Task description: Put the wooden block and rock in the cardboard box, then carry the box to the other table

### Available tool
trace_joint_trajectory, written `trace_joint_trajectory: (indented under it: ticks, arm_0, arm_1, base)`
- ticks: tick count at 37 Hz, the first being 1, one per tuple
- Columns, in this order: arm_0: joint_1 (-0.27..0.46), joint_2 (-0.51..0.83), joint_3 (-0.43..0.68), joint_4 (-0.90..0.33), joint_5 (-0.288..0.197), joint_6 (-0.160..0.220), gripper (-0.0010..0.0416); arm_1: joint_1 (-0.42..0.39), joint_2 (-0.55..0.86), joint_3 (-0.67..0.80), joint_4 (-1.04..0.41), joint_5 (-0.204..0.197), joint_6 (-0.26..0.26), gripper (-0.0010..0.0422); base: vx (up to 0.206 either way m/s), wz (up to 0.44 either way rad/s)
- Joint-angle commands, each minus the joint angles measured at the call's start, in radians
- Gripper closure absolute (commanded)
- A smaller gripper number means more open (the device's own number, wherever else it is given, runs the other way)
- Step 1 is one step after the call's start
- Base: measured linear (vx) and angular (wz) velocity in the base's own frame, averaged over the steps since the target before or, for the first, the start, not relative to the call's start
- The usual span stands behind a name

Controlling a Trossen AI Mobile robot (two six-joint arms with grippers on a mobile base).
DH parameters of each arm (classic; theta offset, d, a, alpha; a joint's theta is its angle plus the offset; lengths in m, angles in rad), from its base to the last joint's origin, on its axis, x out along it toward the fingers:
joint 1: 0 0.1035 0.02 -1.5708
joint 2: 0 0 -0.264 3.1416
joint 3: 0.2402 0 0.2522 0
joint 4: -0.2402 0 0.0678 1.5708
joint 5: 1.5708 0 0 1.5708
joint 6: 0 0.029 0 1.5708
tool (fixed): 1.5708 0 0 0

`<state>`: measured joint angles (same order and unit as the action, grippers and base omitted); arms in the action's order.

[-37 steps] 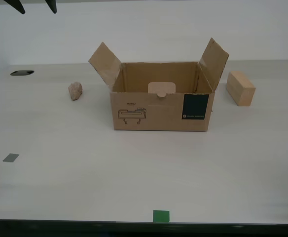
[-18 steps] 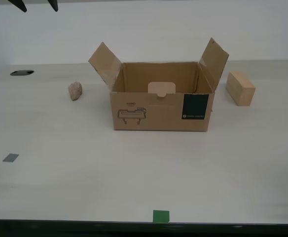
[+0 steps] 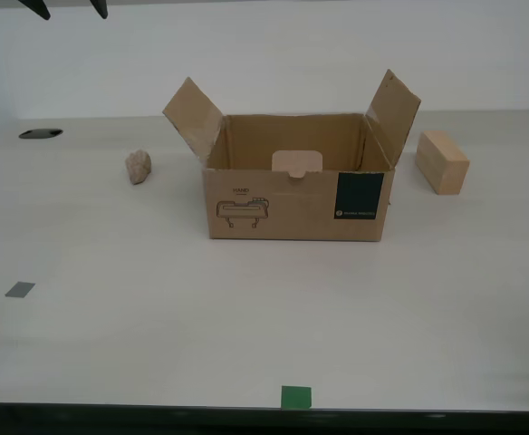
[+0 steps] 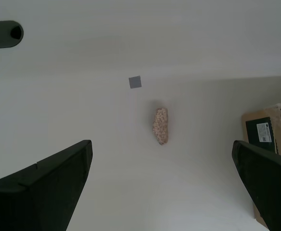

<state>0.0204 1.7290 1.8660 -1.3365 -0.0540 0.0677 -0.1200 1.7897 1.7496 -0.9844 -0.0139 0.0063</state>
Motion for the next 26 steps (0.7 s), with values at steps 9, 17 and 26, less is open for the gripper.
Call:
trace_joint_trajectory:
  ticks: [9,17,26]
  arm_0:
    - [0.004,0.000,0.001,0.047,-0.003,0.000,0.0019]
    - [0.008,0.017,0.000,0.094,-0.003,-0.003,0.0018]
    - [0.010,0.126,-0.002,0.110,-0.002,-0.042,0.0018]
  arm_1:
    - [0.000,0.000,0.000,0.000,0.000,0.001,0.0014]
    - [0.000,0.000,0.000,-0.001,0.000,0.001,0.0014]
    - [0.000,0.000,-0.001,-0.002,0.000,0.000,0.0014]
  base:
    - [0.000,0.000]
    - [0.000,0.000]
    - [0.000,0.000]
